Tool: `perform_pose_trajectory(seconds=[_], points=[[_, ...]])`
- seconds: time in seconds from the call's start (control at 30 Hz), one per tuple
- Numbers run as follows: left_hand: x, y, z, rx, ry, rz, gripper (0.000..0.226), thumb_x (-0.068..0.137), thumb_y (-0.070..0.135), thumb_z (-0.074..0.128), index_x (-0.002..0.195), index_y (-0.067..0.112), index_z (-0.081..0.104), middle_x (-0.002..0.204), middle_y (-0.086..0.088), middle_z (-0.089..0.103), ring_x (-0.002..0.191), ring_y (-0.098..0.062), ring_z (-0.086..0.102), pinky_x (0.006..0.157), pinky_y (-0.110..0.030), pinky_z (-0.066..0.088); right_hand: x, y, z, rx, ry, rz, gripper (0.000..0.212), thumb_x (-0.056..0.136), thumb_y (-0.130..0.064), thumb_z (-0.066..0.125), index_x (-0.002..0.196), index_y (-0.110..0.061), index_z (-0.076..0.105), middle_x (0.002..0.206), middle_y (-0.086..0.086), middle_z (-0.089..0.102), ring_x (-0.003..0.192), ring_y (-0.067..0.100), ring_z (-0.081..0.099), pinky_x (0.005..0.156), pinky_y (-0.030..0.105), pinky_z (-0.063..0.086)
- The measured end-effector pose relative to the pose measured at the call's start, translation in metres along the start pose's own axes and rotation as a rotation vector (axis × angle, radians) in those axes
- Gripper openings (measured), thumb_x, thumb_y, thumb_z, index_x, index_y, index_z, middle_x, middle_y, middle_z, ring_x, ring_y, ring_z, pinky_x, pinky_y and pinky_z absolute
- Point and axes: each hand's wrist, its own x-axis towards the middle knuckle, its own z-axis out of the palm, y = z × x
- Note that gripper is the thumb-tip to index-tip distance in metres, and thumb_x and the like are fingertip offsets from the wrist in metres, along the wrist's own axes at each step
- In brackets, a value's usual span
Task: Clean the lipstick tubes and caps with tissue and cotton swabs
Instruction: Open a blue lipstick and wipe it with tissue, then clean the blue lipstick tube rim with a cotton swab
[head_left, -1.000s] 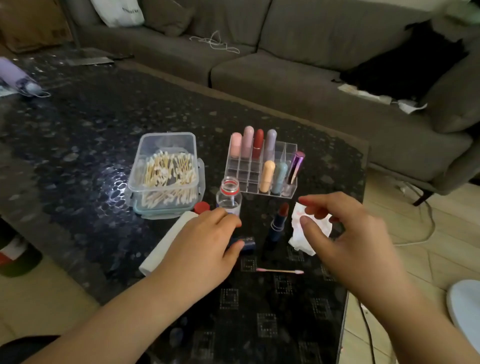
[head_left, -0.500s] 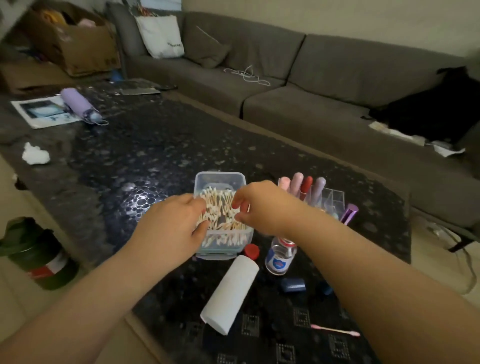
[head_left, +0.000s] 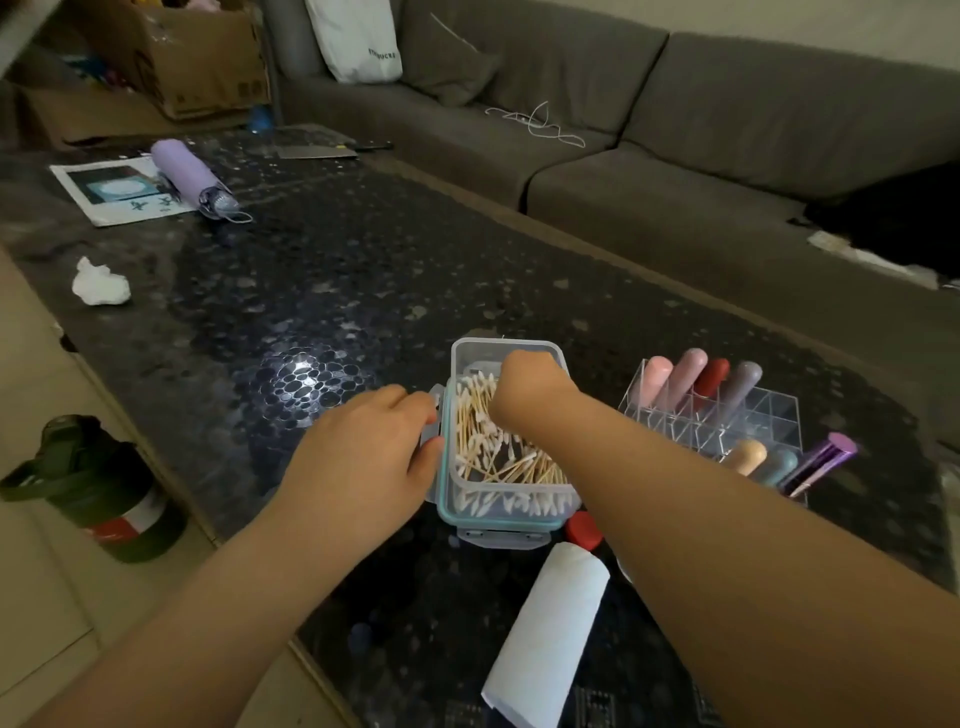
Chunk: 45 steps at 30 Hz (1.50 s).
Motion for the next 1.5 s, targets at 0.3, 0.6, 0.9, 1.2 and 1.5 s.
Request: perform_pose_trajectory(seconds=[0.3, 0.6, 0.9, 1.2, 1.5], points=[[-0.006, 0.004, -0.005, -0.026, 0.004, -0.012, 0.022, 0.091, 0.034, 0.051, 0.105, 0.020, 0.061, 0.095, 0.006, 0.059, 0.090, -0.014, 0.056, 0.075, -0.030, 0.047, -0.003, 0.003, 0.003, -0.005, -0.068, 0.058, 0.024, 0.091, -0.017, 0.062, 0.111, -0.004, 0.059, 0.089, 0.009, 0.056, 0.081, 0.021, 0.056, 0.063, 0.025, 0.047], [-0.009, 0.011, -0.013, -0.020, -0.008, -0.010, 0.023, 0.094, 0.037, 0.047, 0.110, 0.024, 0.057, 0.104, 0.009, 0.058, 0.097, -0.010, 0.055, 0.080, -0.025, 0.045, -0.011, 0.003, 0.000, 0.113, -0.048, 0.100, 0.016, 0.085, -0.010, 0.066, 0.076, -0.008, 0.052, 0.083, 0.008, 0.059, 0.087, 0.022, 0.061, 0.068, 0.029, 0.050], [-0.009, 0.027, -0.021, -0.027, 0.033, 0.025, 0.016, 0.090, 0.031, 0.056, 0.100, 0.020, 0.062, 0.089, 0.005, 0.059, 0.085, -0.017, 0.059, 0.069, -0.030, 0.047, -0.029, 0.022, -0.010, 0.391, 0.009, 0.112, 0.015, 0.085, -0.016, 0.059, 0.097, -0.007, 0.064, 0.096, 0.009, 0.069, 0.086, 0.020, 0.068, 0.070, 0.026, 0.054], [-0.014, 0.041, -0.028, -0.054, 0.031, 0.033, 0.021, 0.091, 0.031, 0.054, 0.106, 0.018, 0.062, 0.096, 0.005, 0.061, 0.088, -0.014, 0.059, 0.074, -0.030, 0.049, -0.067, 0.042, -0.026, 0.449, 0.102, 0.002, 0.015, 0.089, -0.015, 0.055, 0.092, -0.010, 0.069, 0.091, 0.008, 0.071, 0.087, 0.020, 0.067, 0.076, 0.029, 0.055], [-0.020, 0.084, -0.036, -0.122, 0.028, 0.083, 0.018, 0.093, 0.037, 0.049, 0.106, 0.027, 0.058, 0.102, 0.013, 0.058, 0.091, -0.005, 0.054, 0.074, -0.020, 0.045, -0.160, 0.104, -0.051, 1.033, 0.112, -0.083, 0.005, 0.088, -0.016, 0.065, 0.088, -0.017, 0.069, 0.082, 0.000, 0.072, 0.075, 0.009, 0.065, 0.068, 0.022, 0.052]])
